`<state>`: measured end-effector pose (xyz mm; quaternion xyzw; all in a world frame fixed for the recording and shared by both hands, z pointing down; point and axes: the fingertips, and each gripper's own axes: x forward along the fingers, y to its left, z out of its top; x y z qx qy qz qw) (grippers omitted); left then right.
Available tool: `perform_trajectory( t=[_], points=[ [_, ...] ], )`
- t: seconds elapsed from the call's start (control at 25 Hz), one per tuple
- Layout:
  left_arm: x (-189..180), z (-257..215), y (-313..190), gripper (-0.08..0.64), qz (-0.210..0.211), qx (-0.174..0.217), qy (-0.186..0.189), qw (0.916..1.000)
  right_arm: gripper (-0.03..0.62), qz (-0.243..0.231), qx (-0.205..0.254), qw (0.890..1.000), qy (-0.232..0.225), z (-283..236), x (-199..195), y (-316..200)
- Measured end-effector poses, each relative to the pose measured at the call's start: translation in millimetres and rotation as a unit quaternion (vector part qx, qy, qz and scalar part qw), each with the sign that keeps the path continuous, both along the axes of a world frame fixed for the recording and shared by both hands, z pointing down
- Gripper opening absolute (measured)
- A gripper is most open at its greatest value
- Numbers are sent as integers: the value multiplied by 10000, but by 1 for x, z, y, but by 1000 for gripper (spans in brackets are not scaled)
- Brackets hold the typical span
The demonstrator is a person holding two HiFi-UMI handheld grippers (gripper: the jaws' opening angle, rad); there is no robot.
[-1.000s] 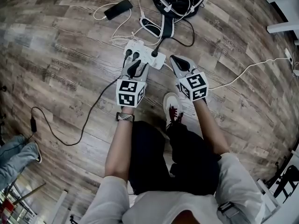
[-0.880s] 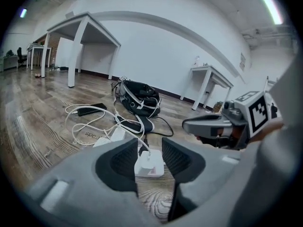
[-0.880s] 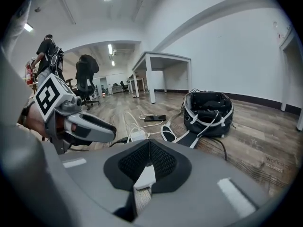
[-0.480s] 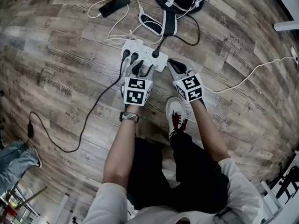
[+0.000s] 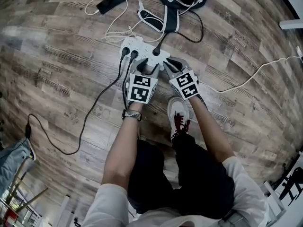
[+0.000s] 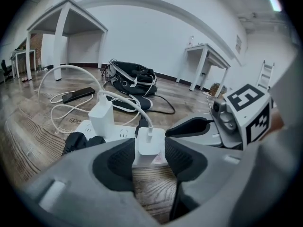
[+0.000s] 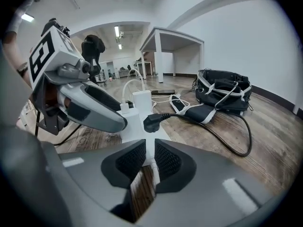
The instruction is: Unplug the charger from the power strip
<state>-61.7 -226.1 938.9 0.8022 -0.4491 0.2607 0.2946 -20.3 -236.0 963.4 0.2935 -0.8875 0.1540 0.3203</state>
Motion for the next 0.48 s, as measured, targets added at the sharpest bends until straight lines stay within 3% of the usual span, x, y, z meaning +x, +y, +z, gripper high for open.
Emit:
perform_trajectory(
  t=[0.36, 0.48],
  points=[
    [3, 6, -11, 189, -38, 172, -147, 9997, 57, -89, 60, 9999, -88, 5, -1, 2],
    [3, 8, -20, 147, 111, 362, -348, 9987, 57, -28, 135, 9998, -167, 5, -2, 0]
  ],
)
